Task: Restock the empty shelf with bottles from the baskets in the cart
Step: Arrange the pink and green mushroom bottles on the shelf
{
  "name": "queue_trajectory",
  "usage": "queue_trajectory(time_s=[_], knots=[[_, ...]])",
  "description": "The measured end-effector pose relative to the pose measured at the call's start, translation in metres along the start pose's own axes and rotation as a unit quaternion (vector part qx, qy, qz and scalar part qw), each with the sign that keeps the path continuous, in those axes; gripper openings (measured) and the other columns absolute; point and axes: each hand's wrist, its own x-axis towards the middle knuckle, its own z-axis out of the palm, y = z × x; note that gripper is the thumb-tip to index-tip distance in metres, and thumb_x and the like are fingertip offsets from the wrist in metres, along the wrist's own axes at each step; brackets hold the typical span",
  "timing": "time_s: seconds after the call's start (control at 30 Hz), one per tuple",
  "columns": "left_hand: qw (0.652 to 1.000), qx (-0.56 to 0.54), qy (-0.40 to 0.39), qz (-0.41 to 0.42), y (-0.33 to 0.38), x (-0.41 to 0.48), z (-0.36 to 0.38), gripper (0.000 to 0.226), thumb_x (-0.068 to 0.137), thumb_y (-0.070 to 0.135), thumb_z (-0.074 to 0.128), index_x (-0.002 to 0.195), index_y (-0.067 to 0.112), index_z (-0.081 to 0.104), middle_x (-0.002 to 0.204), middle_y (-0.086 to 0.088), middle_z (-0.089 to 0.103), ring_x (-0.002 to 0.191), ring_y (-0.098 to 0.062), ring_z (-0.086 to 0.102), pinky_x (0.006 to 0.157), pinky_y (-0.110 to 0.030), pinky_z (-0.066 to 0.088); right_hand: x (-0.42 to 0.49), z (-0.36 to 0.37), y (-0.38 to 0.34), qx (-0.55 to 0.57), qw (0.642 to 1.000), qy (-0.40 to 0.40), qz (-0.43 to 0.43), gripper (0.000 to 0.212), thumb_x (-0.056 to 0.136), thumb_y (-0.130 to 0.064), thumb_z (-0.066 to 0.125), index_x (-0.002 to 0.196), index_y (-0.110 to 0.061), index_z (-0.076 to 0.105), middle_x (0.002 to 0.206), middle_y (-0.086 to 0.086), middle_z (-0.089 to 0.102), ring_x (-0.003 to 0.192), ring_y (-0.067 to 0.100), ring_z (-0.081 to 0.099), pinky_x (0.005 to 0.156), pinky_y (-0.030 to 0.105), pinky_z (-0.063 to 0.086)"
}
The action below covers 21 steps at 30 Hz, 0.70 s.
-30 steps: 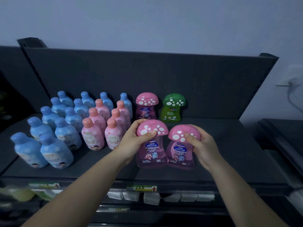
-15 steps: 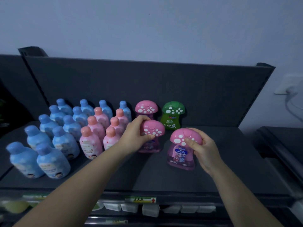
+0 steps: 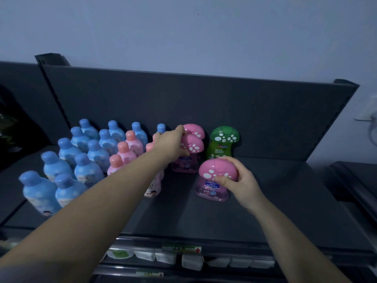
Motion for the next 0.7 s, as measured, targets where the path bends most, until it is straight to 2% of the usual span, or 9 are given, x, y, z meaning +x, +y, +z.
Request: queue_trajectory(time_s=[0.13,0.23,0.37,0.5,0.6,0.7], knots=[[0.999,0.030,-0.003,0.018,0.004,0.002,-0.005,0.060,0.080,0.039,0.077,0.125,0.018,0.044,0.104,-0.004,0.061,0.107,-0.031,0.049,0.083,-0.034,0.026,0.006,0.003,0.000,-0.032,0.999,-0.002,-0.011,0.049,0.074,-0.015,0.084,0.115,-0.033,0.064,0.114,-0.001,0.068,0.097,0.012,0.069,0.079,0.026,0.057],[0.999,0.034,0.006,0.037,0.001,0.004,-0.005,0.062,0.078,0.041,0.078,0.127,0.020,0.045,0.106,-0.002,0.065,0.106,-0.030,0.051,0.085,-0.033,0.026,0.009,0.004,0.001,-0.037,0.999,-0.010,-0.020,0.050,0.075,-0.017,0.084,0.115,-0.038,0.063,0.115,-0.004,0.068,0.100,0.012,0.068,0.083,0.028,0.057],[0.994,0.075,-0.010,0.081,-0.004,0.013,-0.003,0.064,0.071,0.050,0.080,0.118,0.021,0.047,0.097,0.005,0.067,0.098,-0.023,0.059,0.094,-0.036,0.033,0.015,0.017,0.001,-0.053,0.998,-0.017,-0.030,0.053,0.076,-0.018,0.084,0.114,-0.046,0.059,0.118,-0.013,0.065,0.102,0.007,0.067,0.086,0.026,0.056],[0.994,0.075,-0.025,0.075,-0.007,0.018,-0.001,0.063,0.067,0.056,0.078,0.111,0.025,0.046,0.093,0.006,0.064,0.096,-0.025,0.053,0.090,-0.045,0.044,0.021,0.032,0.003,-0.041,0.998,-0.028,-0.037,0.048,0.077,-0.016,0.084,0.114,-0.036,0.060,0.111,-0.016,0.066,0.101,0.011,0.067,0.086,0.033,0.057],[0.992,0.085,-0.048,0.081,-0.009,0.018,-0.004,0.058,0.073,0.052,0.073,0.116,0.027,0.044,0.093,0.006,0.063,0.097,-0.025,0.054,0.092,-0.047,0.045,0.024,0.044,0.003,-0.042,0.998,-0.029,-0.034,0.049,0.077,-0.020,0.084,0.117,-0.036,0.059,0.112,-0.016,0.066,0.101,0.009,0.067,0.089,0.033,0.057],[0.983,0.112,-0.104,0.100,-0.007,0.015,-0.016,0.059,0.085,0.034,0.065,0.136,0.026,0.038,0.111,-0.001,0.063,0.108,-0.028,0.057,0.099,-0.046,0.043,0.025,0.051,0.003,-0.044,0.998,-0.024,-0.032,0.050,0.076,-0.024,0.084,0.117,-0.039,0.059,0.114,-0.015,0.066,0.102,0.007,0.066,0.092,0.033,0.056]])
